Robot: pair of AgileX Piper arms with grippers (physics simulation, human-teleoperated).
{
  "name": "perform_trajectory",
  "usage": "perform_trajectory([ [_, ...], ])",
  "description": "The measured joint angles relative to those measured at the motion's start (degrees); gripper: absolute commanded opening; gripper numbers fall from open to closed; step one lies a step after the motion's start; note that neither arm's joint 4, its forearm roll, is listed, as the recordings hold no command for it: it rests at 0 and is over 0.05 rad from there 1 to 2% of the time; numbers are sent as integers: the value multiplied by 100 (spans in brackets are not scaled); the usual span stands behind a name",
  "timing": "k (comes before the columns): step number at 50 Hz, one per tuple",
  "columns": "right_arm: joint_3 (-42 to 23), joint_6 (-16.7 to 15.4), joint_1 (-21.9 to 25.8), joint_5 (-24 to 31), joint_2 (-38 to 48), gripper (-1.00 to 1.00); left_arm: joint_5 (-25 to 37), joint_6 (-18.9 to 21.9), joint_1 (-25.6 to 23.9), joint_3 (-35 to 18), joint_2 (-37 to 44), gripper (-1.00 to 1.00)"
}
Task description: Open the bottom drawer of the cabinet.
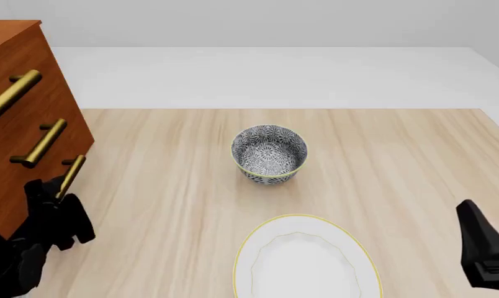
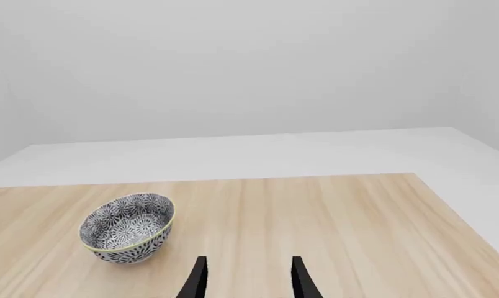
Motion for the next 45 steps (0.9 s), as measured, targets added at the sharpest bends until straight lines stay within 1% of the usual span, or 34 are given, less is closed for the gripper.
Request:
perform_trajectory([
  [5,-80,-2,1,65,15,100,0,30,31,-51,62,100],
  [26,-299,-3,4,263,33,100,-1,-204,109,-52,63,100],
  [45,-355,-4,4,314,38,100,-1,-337,152,-53,64,100],
])
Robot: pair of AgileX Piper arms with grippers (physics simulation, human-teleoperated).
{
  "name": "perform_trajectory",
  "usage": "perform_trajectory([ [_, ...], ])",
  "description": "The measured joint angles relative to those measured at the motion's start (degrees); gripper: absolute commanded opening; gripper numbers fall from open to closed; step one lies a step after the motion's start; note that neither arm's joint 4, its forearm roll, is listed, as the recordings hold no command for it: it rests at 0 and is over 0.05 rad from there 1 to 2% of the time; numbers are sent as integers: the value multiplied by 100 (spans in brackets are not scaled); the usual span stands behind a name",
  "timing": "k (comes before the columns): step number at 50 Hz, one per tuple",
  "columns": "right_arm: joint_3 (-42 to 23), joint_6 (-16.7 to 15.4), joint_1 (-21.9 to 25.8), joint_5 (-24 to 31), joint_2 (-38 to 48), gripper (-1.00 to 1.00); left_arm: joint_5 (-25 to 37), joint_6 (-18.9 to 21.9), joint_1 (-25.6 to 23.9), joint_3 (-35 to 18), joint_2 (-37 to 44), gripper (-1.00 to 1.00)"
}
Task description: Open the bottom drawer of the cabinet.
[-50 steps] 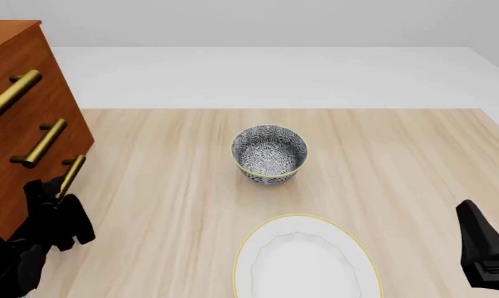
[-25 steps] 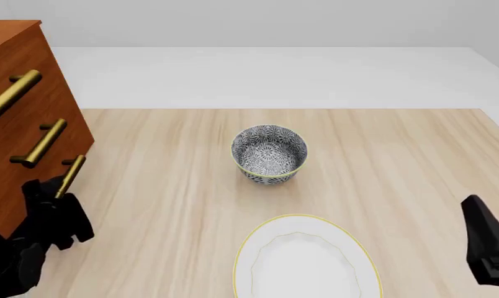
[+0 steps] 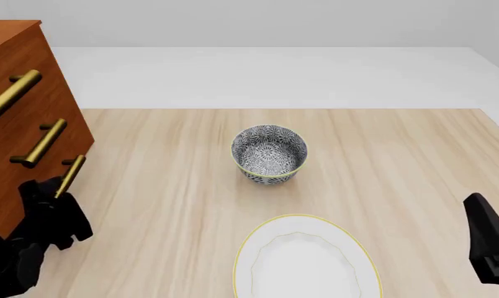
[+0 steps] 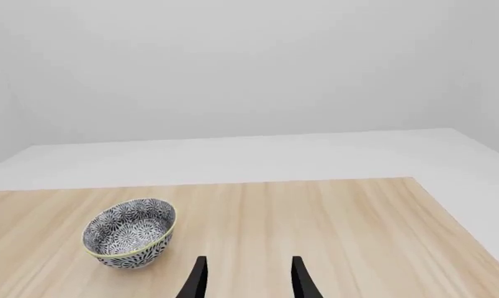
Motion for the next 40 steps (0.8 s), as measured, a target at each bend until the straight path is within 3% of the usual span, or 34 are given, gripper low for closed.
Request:
perform_trajectory([
  [1,-1,0,0,1,0,100,0,-8,2,0,0,100],
  [2,-2,0,0,2,0,100,0,-16,5,0,0,-100],
  [18,-8,-1,1,8,-1,100,0,431,24,-118,9,-100],
  [40,-9,0,2,9,0,100,1,382,-10,-121,-44,-100],
])
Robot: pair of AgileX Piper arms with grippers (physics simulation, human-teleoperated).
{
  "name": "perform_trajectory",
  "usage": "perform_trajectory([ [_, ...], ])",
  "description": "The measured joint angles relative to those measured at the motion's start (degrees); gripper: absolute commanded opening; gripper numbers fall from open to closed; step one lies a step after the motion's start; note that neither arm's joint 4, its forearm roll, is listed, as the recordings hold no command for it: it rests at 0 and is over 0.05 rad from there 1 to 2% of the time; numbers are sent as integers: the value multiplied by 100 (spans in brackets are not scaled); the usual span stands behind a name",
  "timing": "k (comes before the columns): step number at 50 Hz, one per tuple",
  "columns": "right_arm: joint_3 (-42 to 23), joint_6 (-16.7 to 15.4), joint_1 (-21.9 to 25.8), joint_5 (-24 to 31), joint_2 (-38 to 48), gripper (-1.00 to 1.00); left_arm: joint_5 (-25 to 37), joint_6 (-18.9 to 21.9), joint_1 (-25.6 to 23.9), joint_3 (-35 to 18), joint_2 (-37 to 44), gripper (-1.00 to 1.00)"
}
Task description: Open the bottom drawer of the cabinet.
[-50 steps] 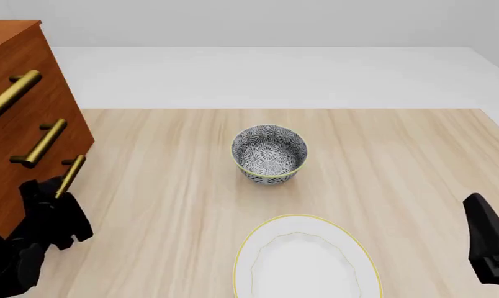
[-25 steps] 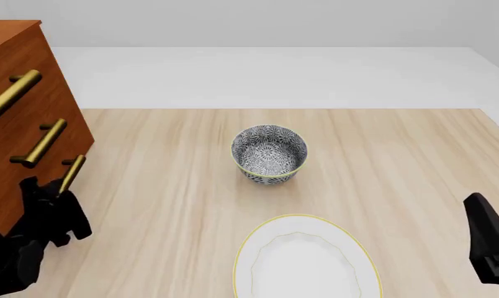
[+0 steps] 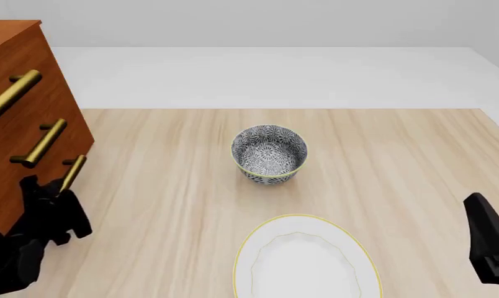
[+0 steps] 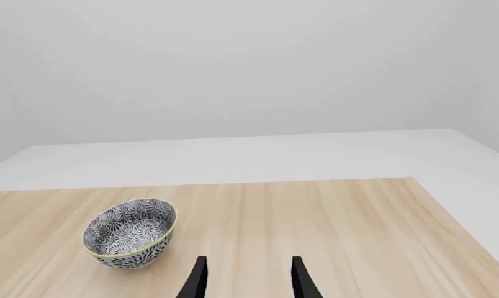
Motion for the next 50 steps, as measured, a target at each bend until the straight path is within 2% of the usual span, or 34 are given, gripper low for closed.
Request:
perform_trajectory([
  [50,-15,7,-1,21,-13,100,133,-242,-921,224,-294,-100],
])
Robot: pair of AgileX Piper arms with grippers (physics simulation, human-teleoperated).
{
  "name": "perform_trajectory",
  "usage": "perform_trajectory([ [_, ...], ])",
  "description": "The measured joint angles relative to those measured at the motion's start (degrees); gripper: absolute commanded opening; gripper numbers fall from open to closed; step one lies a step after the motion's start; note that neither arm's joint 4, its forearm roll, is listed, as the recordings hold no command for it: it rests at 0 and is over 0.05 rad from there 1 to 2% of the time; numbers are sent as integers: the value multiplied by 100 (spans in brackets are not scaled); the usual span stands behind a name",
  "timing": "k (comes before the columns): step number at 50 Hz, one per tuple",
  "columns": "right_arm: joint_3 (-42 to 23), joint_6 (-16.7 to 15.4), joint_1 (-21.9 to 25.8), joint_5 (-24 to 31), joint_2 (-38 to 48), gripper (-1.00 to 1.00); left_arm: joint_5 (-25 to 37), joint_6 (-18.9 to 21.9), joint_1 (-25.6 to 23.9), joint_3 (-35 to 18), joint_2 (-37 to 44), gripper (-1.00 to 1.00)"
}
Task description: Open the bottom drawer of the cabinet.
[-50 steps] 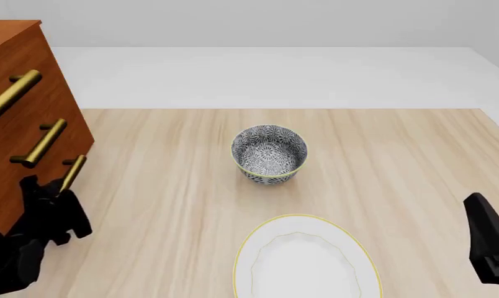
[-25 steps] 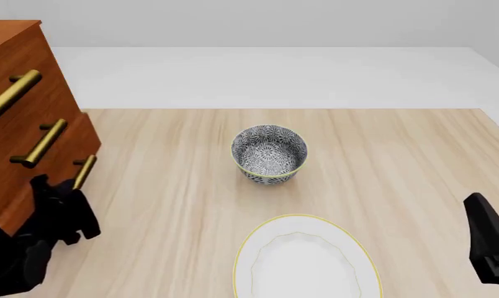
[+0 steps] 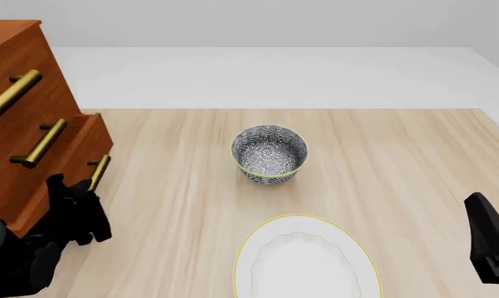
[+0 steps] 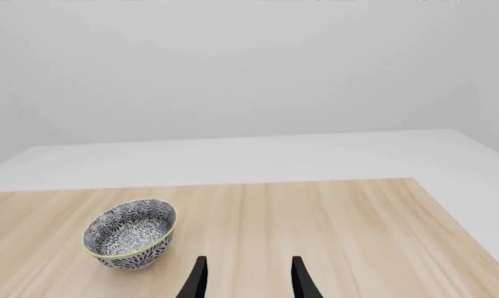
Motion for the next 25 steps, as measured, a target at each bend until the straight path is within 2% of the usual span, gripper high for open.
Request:
perform_trajectory([
  [25,-225,24,-14,200,-17,100,52,2,-496,44,-67,-100],
])
